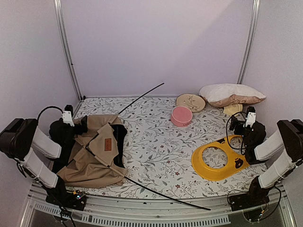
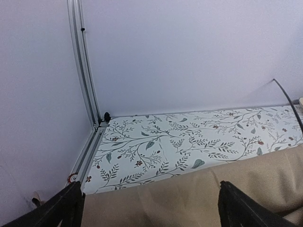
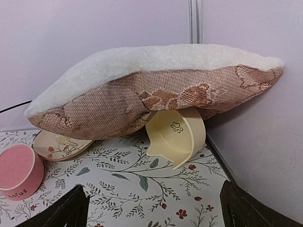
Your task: Set up the pet tent
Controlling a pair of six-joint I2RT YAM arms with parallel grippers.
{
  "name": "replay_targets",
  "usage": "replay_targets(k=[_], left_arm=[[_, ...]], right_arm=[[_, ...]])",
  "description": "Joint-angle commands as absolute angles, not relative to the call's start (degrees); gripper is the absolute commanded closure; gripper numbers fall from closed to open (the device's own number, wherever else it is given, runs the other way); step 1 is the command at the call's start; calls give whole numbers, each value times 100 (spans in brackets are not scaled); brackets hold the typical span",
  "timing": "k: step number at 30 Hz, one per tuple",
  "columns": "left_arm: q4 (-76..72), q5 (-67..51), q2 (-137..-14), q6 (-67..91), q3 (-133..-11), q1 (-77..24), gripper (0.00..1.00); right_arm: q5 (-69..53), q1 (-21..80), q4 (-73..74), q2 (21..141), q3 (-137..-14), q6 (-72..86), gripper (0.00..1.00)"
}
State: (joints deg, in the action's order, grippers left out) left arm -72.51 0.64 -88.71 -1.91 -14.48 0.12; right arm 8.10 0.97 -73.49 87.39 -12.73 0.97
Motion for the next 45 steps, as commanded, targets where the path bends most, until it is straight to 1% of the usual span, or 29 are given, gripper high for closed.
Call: replay_targets(k=[1,3,5,6,8,10,12,14,17,19,21,22,24,27,30,32,34,36,38,40,41,45], left_arm=[[-7249,66,-8858,-210,-1500,4,0],[-7316,419,-8836,-141,-1464,-29,1],[-7207,1058,-8661,52,-1469,-78,0],[-6992,1142,-8540,72,-1527,-79,1],[-6285,850,-8252,-95,-1797,-121,0],[-5511,969,-7961,-374,-2160,-391,1],[-4807,1109,-7617,-348,-2559,-651,1],[-4018,973,-7254,-122,-3005,-829,1],[-2569,661,-6850,325,-3753,-1031,1],[-1774,427,-6656,644,-4237,-1158,1],[-1193,126,-6456,813,-4529,-1385,1],[-947,110,-6339,877,-4635,-1517,1],[-478,91,-6100,987,-4796,-1771,0],[305,257,-5773,1143,-5046,-2059,0],[1009,348,-5327,1403,-5178,-2057,0],[1398,680,-5073,1707,-5182,-2030,1],[1739,1022,-4874,2200,-5238,-1971,1],[1782,873,-4717,2292,-5242,-1850,0],[1788,696,-4660,2429,-5257,-1832,1],[1984,657,-4752,2719,-5325,-1831,0],[2123,663,-4812,2896,-5334,-1828,0],[2285,519,-4811,3794,-4913,-1849,1]], right_arm=[[738,102,-7475,8799,-1346,62,1],[738,102,-7478,8796,-1344,62,1],[732,98,-7472,8798,-1343,62,1],[734,99,-7468,8791,-1344,62,1],[751,101,-7475,8789,-1345,62,1],[857,116,-7426,8677,-1366,62,1],[1046,145,-6588,8336,-1620,62,1],[1122,213,-5768,8077,-1991,66,1],[1604,604,-4903,7599,-2385,-103,1],[1119,862,-4312,7228,-2627,322,1],[1395,1501,-3828,6966,-2888,437,1],[1672,2093,-3633,6872,-3015,324,1],[2041,2786,-3304,6728,-3239,7,1],[2419,3943,-2589,6573,-3632,-178,1],[2931,4916,-1934,6511,-3958,-178,1],[3002,5267,-1331,6479,-4258,-72,1],[2532,5283,-741,6463,-4575,412,1],[2129,5287,-482,6416,-4754,522,1],[2249,5282,-434,6357,-4787,541,1],[2977,5285,-306,6310,-4776,1095,1],[3122,5264,-248,6280,-4761,1335,1],[2498,5136,-377,6222,-4674,1435,1]])
